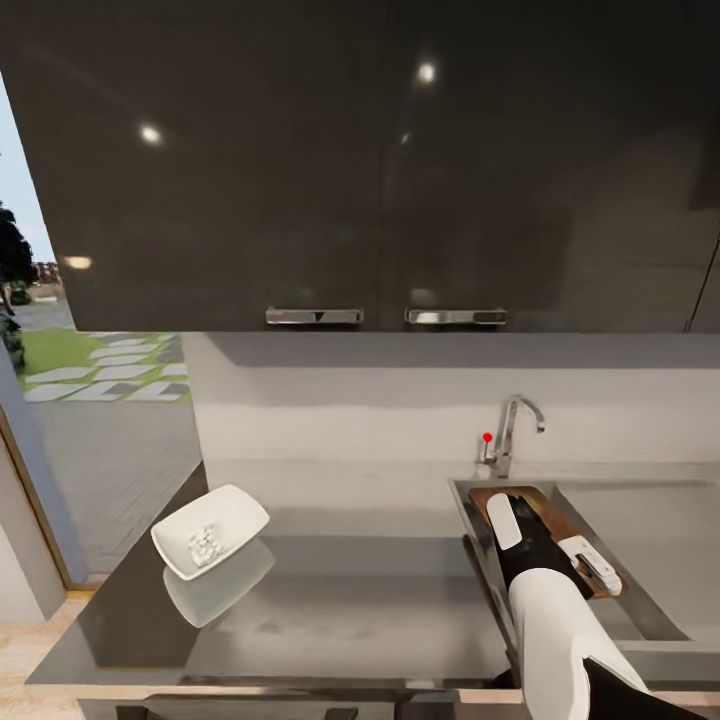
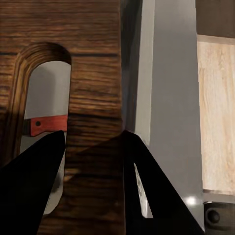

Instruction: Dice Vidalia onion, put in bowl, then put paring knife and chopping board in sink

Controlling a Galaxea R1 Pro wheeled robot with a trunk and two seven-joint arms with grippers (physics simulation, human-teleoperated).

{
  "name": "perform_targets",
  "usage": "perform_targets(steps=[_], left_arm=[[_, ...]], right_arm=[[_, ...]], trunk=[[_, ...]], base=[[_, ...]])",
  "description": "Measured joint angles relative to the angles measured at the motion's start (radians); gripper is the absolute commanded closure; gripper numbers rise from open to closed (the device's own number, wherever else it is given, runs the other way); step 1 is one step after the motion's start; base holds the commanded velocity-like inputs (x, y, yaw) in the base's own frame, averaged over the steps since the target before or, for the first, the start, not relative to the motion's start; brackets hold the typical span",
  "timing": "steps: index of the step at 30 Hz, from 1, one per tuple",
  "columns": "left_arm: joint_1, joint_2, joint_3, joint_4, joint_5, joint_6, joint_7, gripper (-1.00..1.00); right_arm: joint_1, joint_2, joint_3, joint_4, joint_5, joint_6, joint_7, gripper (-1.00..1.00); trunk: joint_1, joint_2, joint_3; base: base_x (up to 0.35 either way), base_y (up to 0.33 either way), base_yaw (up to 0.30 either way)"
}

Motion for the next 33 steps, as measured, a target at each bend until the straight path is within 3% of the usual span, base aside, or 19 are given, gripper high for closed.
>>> perform_targets(steps=[28, 33], left_arm=[[0.000, 0.002, 0.000, 0.000, 0.000, 0.001, -0.001, -1.00], [0.000, 0.002, 0.000, 0.000, 0.000, 0.001, 0.000, -1.00]], right_arm=[[0.000, -0.004, -0.001, 0.000, 0.004, 0.000, 0.000, 1.00], [0.000, -0.023, -0.001, 0.000, 0.004, 0.000, 0.000, 1.00]], trunk=[[0.000, 0.000, -0.045], [0.000, 0.000, -0.053]], base=[[0.067, 0.000, 0.000], [0.000, 0.000, 0.000]])
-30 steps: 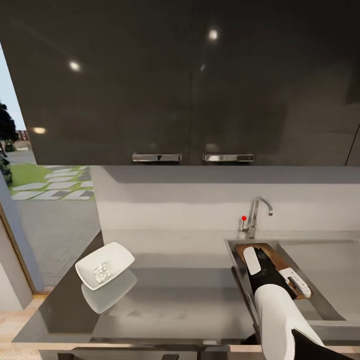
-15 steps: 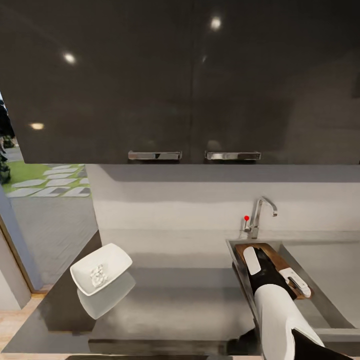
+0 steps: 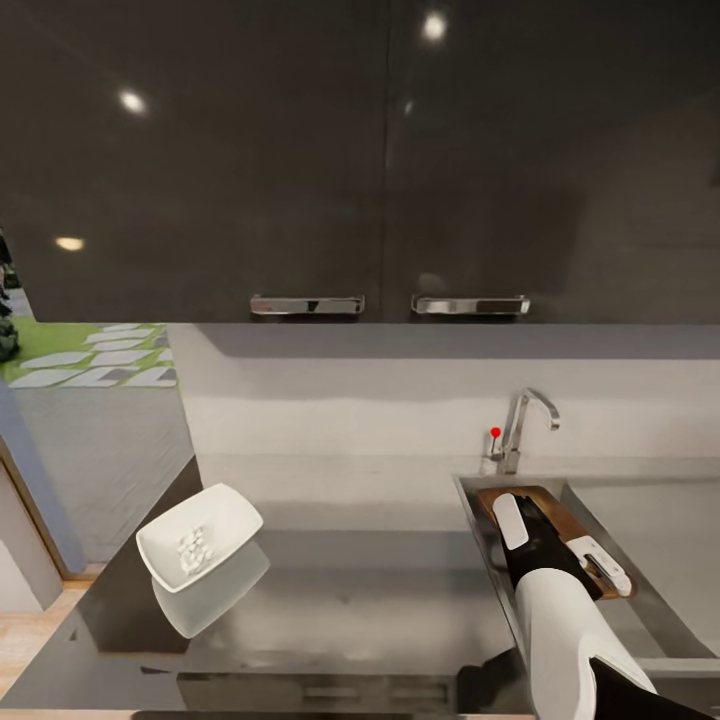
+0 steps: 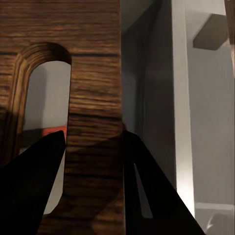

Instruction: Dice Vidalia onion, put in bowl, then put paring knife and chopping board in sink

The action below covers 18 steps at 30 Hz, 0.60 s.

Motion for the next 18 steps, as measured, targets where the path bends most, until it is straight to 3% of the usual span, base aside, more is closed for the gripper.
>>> perform_targets(steps=[18], left_arm=[[0.000, 0.000, 0.000, 0.000, 0.000, 0.000, -0.001, -1.00]], right_arm=[[0.000, -0.002, 0.001, 0.000, -0.001, 0.000, 0.000, 1.00]], trunk=[[0.000, 0.000, -0.028]], base=[[0.000, 0.000, 0.000]])
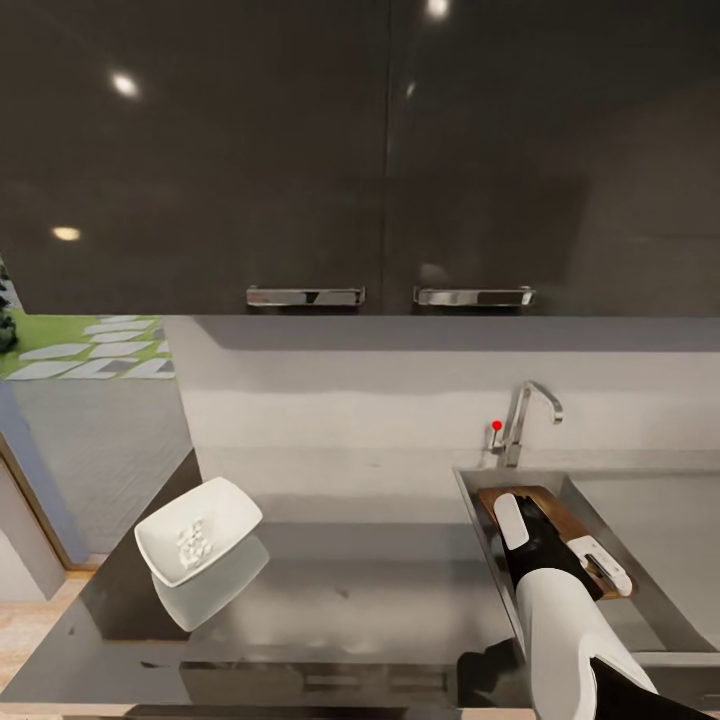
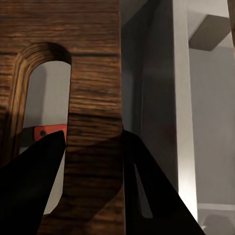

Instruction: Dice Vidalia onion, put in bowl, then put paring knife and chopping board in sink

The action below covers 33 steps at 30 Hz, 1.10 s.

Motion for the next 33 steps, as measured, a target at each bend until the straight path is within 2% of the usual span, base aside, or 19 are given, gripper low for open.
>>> perform_targets(steps=[9, 33], left_arm=[[0.000, 0.000, 0.000, 0.000, 0.000, 0.000, 0.000, -1.00], [0.001, 0.000, 0.000, 0.000, 0.000, 0.000, 0.000, -1.00]], right_arm=[[0.000, 0.001, 0.001, 0.000, 0.000, 0.000, 0.000, 1.00], [0.001, 0.005, 0.002, 0.002, 0.000, -0.001, 0.001, 1.00]], trunk=[[0.000, 0.000, -0.004], [0.000, 0.002, -0.039]], base=[[0.000, 0.000, 0.000], [0.000, 0.000, 0.000]])
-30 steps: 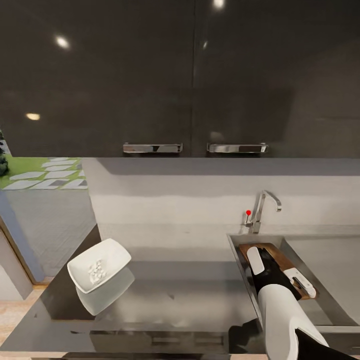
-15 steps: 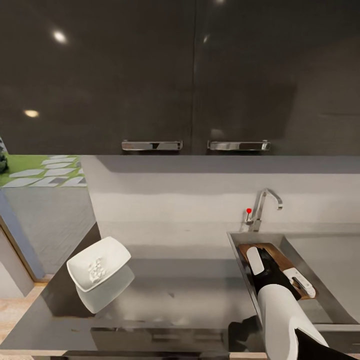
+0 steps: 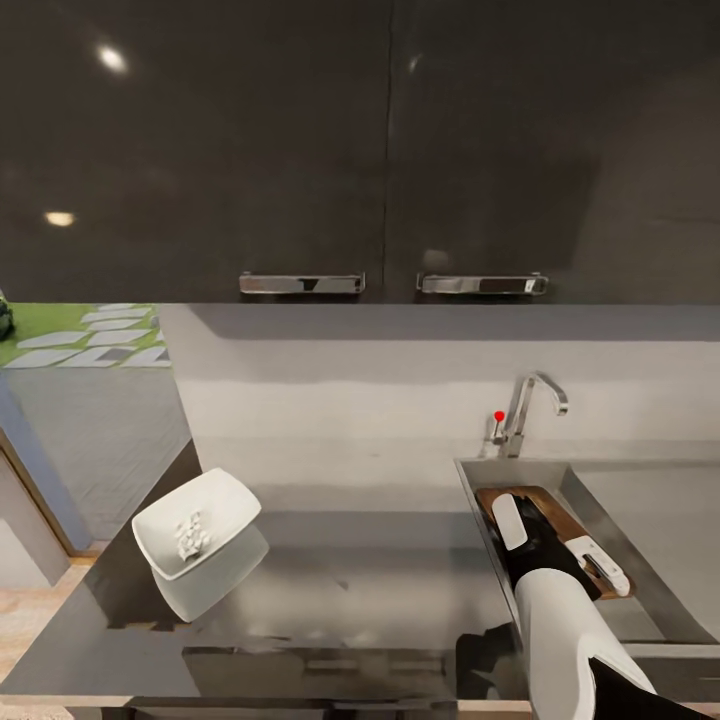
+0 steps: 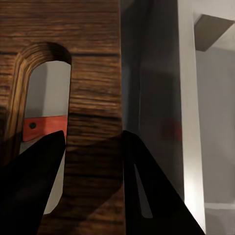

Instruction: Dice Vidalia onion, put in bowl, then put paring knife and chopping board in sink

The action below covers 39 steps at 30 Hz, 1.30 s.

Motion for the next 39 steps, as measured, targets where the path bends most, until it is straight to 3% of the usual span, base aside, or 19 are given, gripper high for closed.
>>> perform_targets(steps=[7, 8, 27, 30, 33, 36, 39], left_arm=[[0.000, 0.000, 0.000, 0.000, 0.000, 0.000, 0.000, -1.00], [0.000, 0.000, 0.000, 0.000, 0.000, 0.000, 0.000, -1.00], [0.000, -0.001, 0.000, 0.000, 0.000, 0.000, 0.000, -1.00], [0.000, -0.001, 0.000, 0.000, 0.000, -0.001, -0.001, -1.00], [0.000, -0.002, 0.000, 0.000, 0.000, -0.002, -0.003, -1.00], [0.000, -0.002, 0.000, 0.000, 0.000, -0.004, -0.004, -1.00], [0.000, -0.002, 0.000, 0.000, 0.000, -0.006, -0.005, -1.00]], right_arm=[[0.000, 0.003, 0.000, 0.000, 0.000, 0.000, 0.000, 1.00], [0.000, 0.004, 0.001, 0.000, 0.000, 0.000, -0.001, -1.00], [0.000, 0.004, 0.015, -0.024, -0.001, 0.005, 0.000, -1.00], [0.000, 0.005, 0.071, -0.091, -0.001, 0.012, 0.000, -1.00], [0.000, 0.007, 0.172, -0.168, -0.001, 0.022, -0.002, -1.00], [0.000, 0.007, 0.235, -0.194, -0.001, 0.072, 0.002, -1.00], [0.000, 0.003, 0.278, -0.244, -0.001, 0.130, 0.071, -1.00]], trunk=[[0.000, 0.000, -0.001], [0.000, 0.000, -0.001], [0.000, 0.000, -0.001], [0.000, 0.000, -0.001], [0.000, 0.000, -0.001], [0.000, 0.000, -0.001], [0.000, 0.000, -0.001]], base=[[0.000, 0.000, 0.000], [0.000, 0.000, 0.000], [0.000, 0.000, 0.000], [0.000, 0.000, 0.000], [0.000, 0.000, 0.000], [0.000, 0.000, 0.000], [0.000, 0.000, 0.000]])
